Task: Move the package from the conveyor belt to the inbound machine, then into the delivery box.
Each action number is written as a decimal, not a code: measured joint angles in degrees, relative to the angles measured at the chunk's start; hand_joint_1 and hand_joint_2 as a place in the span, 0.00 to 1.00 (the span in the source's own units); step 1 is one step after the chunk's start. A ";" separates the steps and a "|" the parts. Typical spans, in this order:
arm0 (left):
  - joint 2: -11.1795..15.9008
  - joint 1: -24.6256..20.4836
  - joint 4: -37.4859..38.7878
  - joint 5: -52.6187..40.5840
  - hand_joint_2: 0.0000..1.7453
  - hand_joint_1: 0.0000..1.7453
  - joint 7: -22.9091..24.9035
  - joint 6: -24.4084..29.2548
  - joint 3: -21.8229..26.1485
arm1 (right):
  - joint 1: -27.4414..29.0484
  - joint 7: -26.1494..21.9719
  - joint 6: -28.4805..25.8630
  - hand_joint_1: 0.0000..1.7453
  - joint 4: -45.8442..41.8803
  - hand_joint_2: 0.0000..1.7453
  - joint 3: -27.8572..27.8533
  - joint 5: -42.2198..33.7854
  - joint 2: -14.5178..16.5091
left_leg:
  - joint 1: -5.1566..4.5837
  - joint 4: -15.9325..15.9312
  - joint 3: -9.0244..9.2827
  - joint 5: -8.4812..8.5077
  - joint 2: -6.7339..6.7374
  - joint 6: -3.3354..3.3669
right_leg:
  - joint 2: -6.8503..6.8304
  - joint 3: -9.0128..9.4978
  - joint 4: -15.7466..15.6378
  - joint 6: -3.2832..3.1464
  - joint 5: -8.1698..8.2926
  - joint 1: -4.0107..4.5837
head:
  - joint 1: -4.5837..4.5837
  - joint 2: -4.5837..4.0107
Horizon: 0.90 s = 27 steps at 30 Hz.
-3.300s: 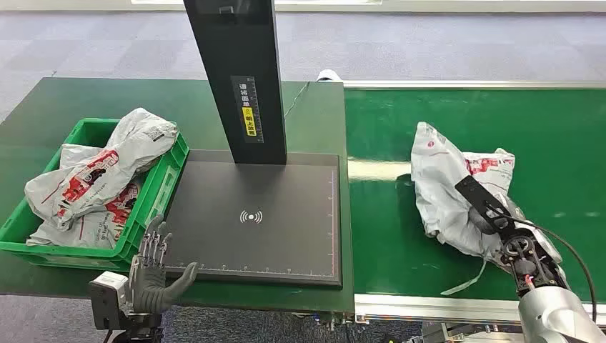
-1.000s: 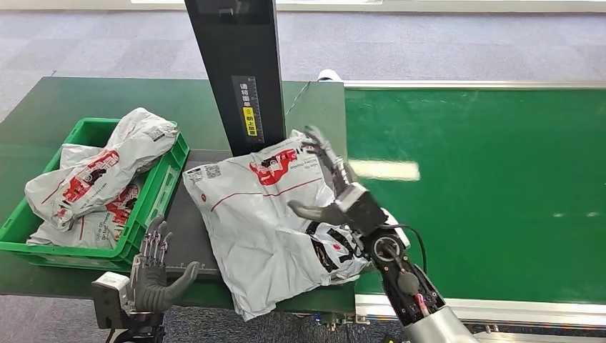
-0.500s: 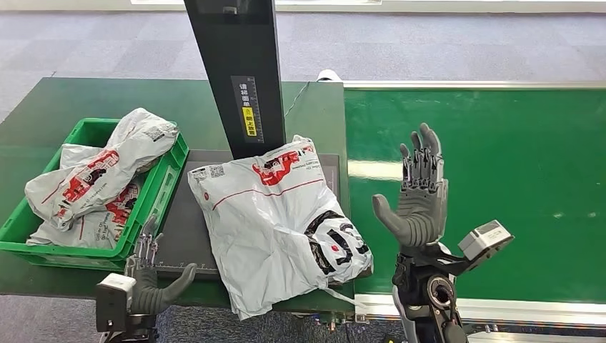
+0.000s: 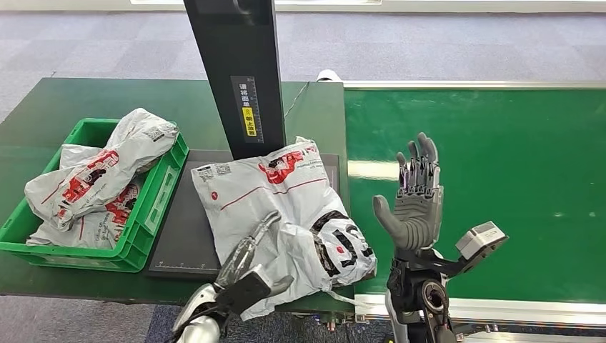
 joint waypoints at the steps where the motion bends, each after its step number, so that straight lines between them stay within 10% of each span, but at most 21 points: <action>1: 0.01 -1.08 2.01 -0.26 1.00 0.00 0.11 0.05 -1.35 | -0.04 0.00 -0.02 0.00 0.16 1.00 -0.01 -0.14 0.05 | 0.00 0.00 0.00 0.00 0.00 0.00 | 0.00 0.00 0.00 0.00 0.00 0.00 | 0.00 0.00; 10: 0.15 -9.45 16.02 -1.31 1.00 0.00 0.11 -0.36 -10.19 | 0.09 0.18 -0.21 0.00 1.03 1.00 -0.44 -1.51 0.10 | 0.00 0.00 0.00 0.00 0.00 0.00 | -0.02 0.04 0.00 0.00 -0.01 0.00 | 0.01 0.00; 14: 0.16 -12.89 21.18 -2.00 1.00 0.33 -0.41 -0.33 -13.73 | 0.11 0.38 -0.26 0.00 1.08 1.00 -0.73 -1.93 0.10 | 0.00 0.00 0.10 0.01 -0.01 0.00 | -0.03 0.17 0.00 0.00 -0.01 0.00 | -0.01 0.00; 27: 0.15 -17.65 28.09 -1.00 1.00 0.33 -1.58 1.22 -17.65 | 0.34 0.92 -0.28 0.00 1.09 1.00 -1.54 -2.27 0.10 | 0.00 -0.01 0.45 0.02 -0.06 0.04 | -0.12 0.66 -0.02 0.01 -0.01 -0.01 | -0.01 0.00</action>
